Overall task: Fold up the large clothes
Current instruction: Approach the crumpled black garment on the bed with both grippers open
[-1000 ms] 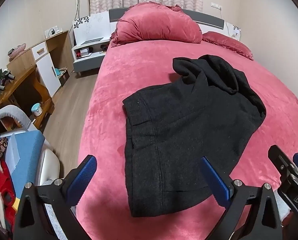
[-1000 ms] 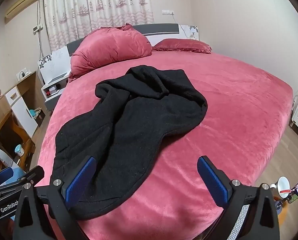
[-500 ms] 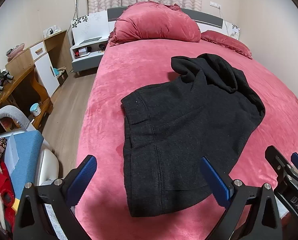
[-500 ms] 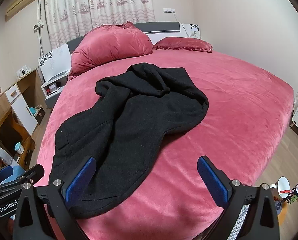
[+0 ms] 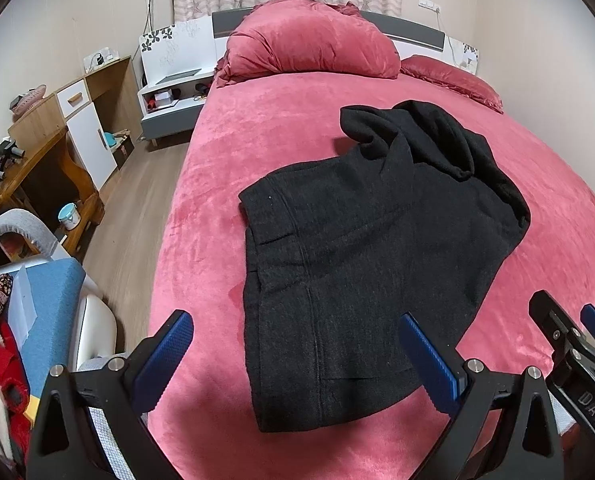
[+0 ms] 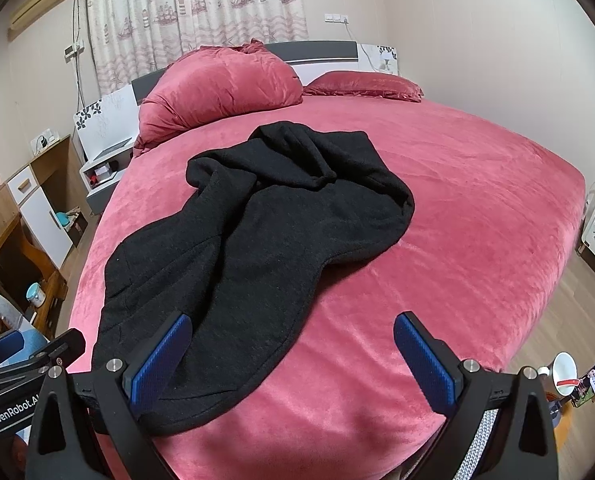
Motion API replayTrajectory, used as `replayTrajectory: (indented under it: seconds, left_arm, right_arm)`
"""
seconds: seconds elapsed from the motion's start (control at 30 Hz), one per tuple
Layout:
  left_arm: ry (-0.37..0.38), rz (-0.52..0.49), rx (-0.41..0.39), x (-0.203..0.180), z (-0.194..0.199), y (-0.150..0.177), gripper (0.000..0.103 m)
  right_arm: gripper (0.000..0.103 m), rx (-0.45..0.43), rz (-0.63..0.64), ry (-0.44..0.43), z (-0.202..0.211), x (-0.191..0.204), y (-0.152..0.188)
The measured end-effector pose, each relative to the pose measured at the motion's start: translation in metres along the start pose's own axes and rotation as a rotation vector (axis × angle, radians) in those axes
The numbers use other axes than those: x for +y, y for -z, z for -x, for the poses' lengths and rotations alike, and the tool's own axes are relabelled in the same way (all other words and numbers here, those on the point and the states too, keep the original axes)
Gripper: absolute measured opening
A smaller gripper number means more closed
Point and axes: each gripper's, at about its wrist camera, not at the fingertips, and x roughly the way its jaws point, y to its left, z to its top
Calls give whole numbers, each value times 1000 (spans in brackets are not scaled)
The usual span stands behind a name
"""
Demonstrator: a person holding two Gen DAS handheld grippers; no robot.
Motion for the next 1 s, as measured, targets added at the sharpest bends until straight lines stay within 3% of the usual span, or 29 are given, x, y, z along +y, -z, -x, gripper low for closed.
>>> replayTrajectory:
  seconds: [0.53,0.73,1.0]
  left_arm:
    - [31,20,90,4,-20,1,103]
    - [182,60,162,13,-36,5,103]
    - [140,56,147,19,-48,14,103]
  right_arm:
    - [103,35,-15,-9,-11,-3,6]
    - [103,28,-39,-51,-15,-7,9]
    - [103,13,-71,-76,-24,-12,13]
